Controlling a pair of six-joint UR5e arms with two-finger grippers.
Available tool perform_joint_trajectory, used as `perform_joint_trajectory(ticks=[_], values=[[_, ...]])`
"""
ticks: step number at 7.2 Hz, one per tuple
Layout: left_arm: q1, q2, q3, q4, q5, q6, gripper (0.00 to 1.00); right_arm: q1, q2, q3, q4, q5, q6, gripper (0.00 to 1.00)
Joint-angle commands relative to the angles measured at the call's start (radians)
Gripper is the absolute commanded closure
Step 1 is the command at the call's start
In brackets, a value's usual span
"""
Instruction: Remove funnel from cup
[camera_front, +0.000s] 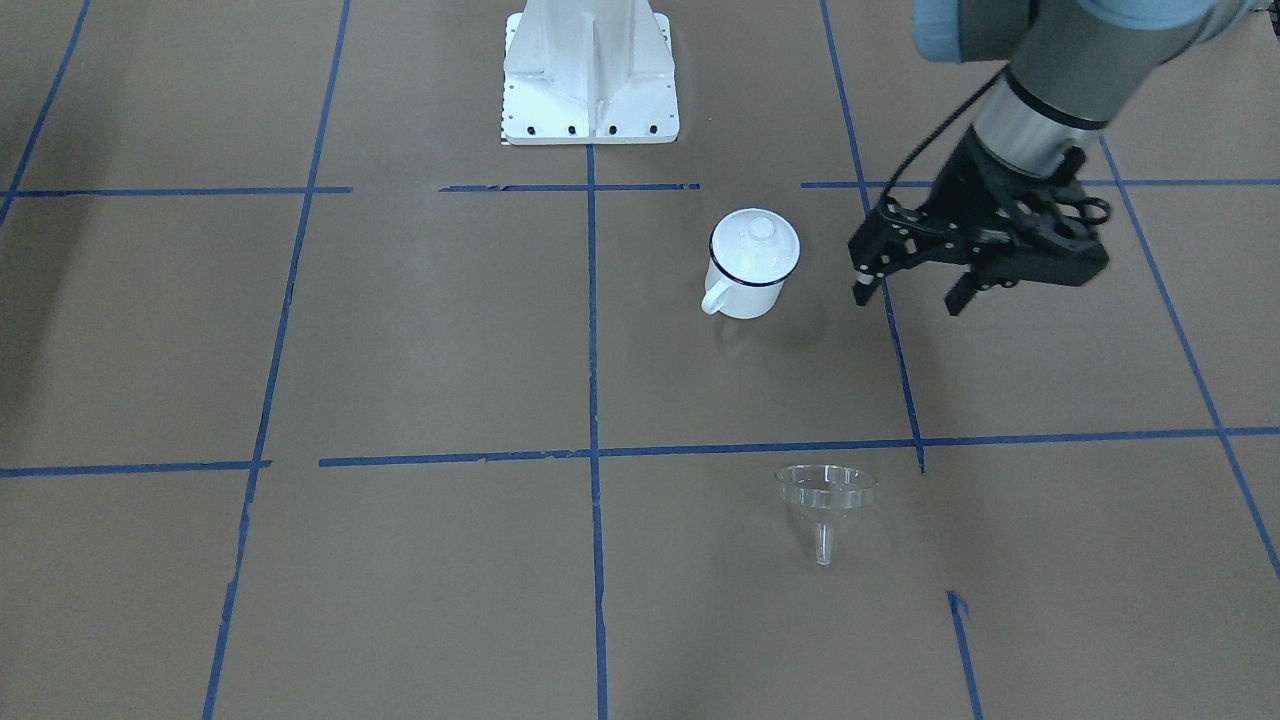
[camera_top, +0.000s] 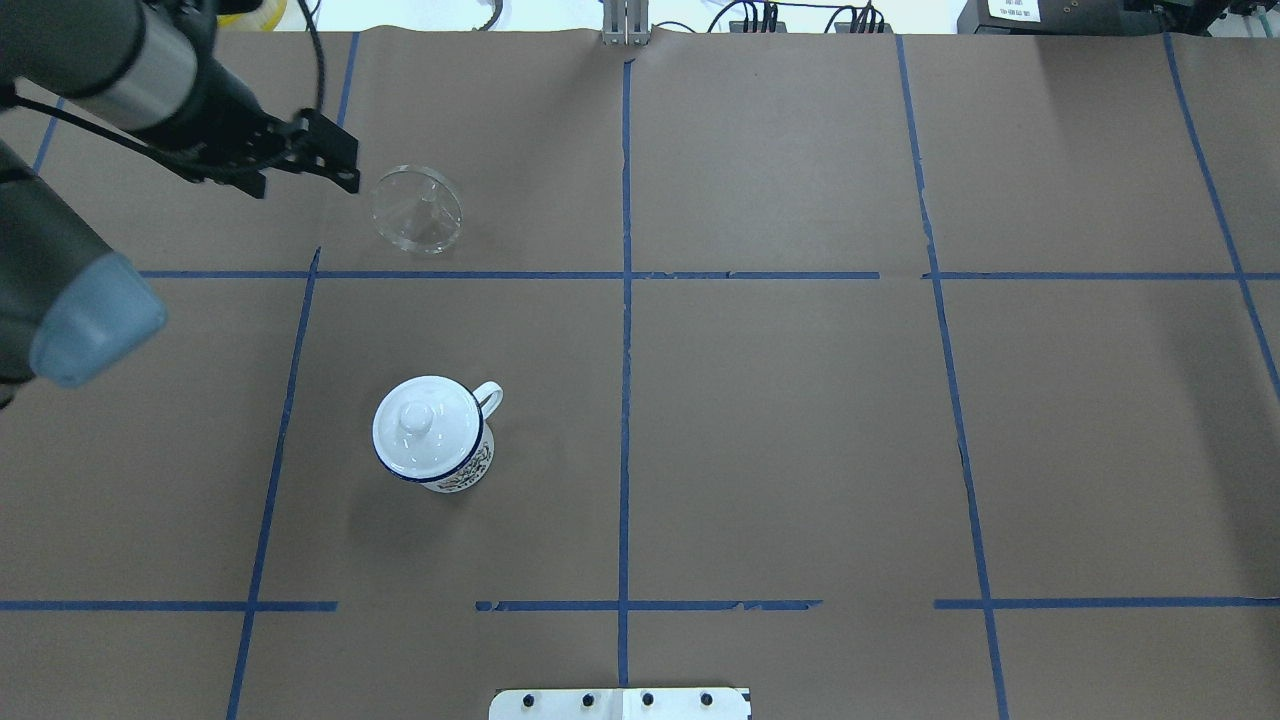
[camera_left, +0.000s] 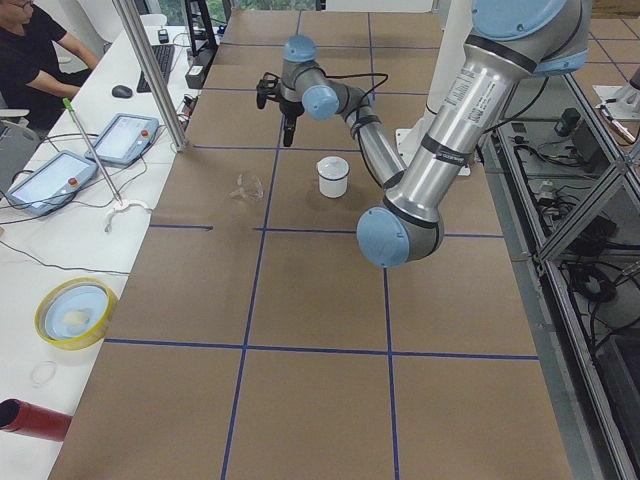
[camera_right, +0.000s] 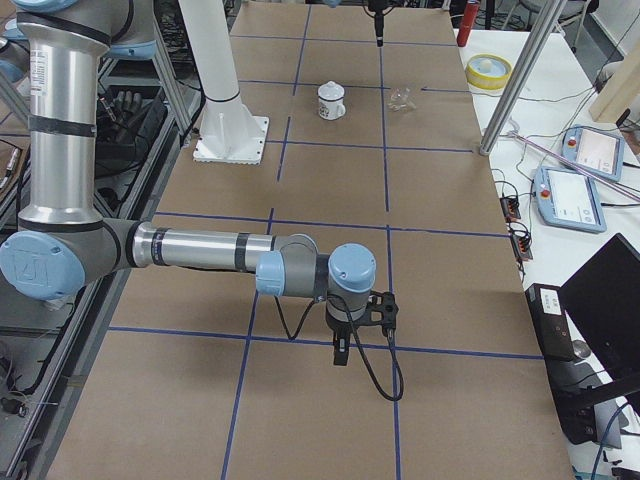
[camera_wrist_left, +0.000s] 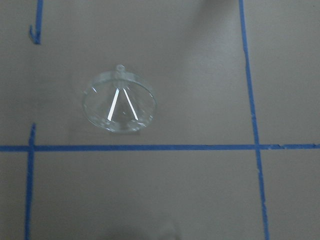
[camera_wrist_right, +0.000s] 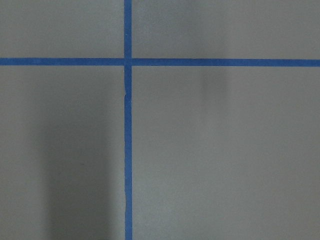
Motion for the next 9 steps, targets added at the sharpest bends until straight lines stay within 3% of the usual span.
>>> perform_joint_trajectory(ticks=[1, 2, 4, 5, 6, 8, 9], values=[[-0.174, 0.104, 0.099, -0.003, -0.064, 0.333, 0.00, 0.000, 0.000, 0.001, 0.000, 0.000, 0.000, 0.00], [-0.255, 0.191, 0.128, -0.004, -0.141, 0.482, 0.00, 0.000, 0.000, 0.000, 0.000, 0.000, 0.000, 0.00], [-0.402, 0.362, 0.188, -0.003, -0.147, 0.875, 0.00, 0.000, 0.000, 0.001, 0.000, 0.000, 0.000, 0.00], [-0.485, 0.400, 0.237, -0.003, -0.110, 1.018, 0.00, 0.000, 0.000, 0.001, 0.000, 0.000, 0.000, 0.00], [-0.513, 0.452, 0.244, -0.011, 0.000, 1.127, 0.00, 0.000, 0.000, 0.000, 0.000, 0.000, 0.000, 0.00], [-0.527, 0.465, 0.286, 0.003, -0.008, 1.124, 0.00, 0.000, 0.000, 0.000, 0.000, 0.000, 0.000, 0.00], [-0.530, 0.470, 0.300, 0.008, -0.084, 1.125, 0.00, 0.000, 0.000, 0.000, 0.000, 0.000, 0.000, 0.00]])
